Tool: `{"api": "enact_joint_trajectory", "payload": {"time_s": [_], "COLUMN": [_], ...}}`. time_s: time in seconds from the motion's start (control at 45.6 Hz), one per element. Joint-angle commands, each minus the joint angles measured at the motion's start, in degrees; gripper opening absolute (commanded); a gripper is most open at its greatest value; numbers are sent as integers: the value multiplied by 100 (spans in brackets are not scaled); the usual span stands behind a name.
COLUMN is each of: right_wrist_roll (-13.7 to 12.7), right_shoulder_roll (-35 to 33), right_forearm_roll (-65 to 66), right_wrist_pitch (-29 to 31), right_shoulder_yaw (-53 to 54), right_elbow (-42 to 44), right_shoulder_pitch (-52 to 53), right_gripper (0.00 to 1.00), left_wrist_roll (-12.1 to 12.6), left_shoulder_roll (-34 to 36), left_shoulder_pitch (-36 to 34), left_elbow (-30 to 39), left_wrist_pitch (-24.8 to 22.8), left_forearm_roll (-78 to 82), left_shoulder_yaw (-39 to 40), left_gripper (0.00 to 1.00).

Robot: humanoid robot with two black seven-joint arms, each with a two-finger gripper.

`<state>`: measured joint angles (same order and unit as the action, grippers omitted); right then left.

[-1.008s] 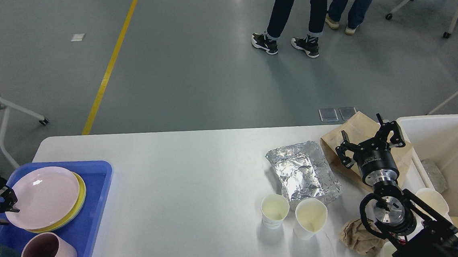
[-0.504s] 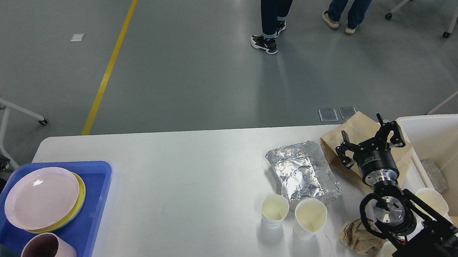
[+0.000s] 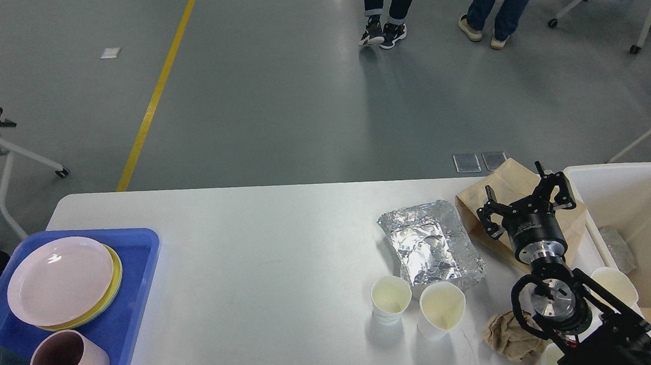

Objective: Tidy desktop
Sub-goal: 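Raise the left gripper and bring it back over the tray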

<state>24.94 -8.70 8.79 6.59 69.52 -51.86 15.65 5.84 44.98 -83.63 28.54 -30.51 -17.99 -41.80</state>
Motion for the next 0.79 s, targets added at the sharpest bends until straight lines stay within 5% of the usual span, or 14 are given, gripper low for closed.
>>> {"api": "enact_joint_trajectory", "payload": {"time_s": [0.0, 0.395, 0.592, 0.767], "right_wrist_roll": [2, 2, 2, 2], "right_shoulder_roll": [0, 0, 0, 0], "right_forearm_roll": [0, 0, 0, 0], "right_wrist_pitch": [0, 0, 0, 0], "right_shoulder_yaw": [1, 1, 1, 1], "right_elbow": [0, 0, 0, 0], "right_shoulder_pitch": [0, 0, 0, 0], "right_gripper": [100, 100, 100, 100], "left_wrist_roll": [-12, -135, -1207, -1313], "left_shoulder_roll": [10, -1016, -1870, -1826], "left_shoulder_pitch": [223, 2649, 3985, 4969], "left_elbow": [-42, -24, 247, 1600], "left_wrist_pitch": [-7, -244, -122, 423], "left_forearm_roll": [-12, 24, 50, 515], "left_shoulder_yaw": [1443, 6788, 8924, 9882], "left_gripper": [96, 96, 96, 96]}}
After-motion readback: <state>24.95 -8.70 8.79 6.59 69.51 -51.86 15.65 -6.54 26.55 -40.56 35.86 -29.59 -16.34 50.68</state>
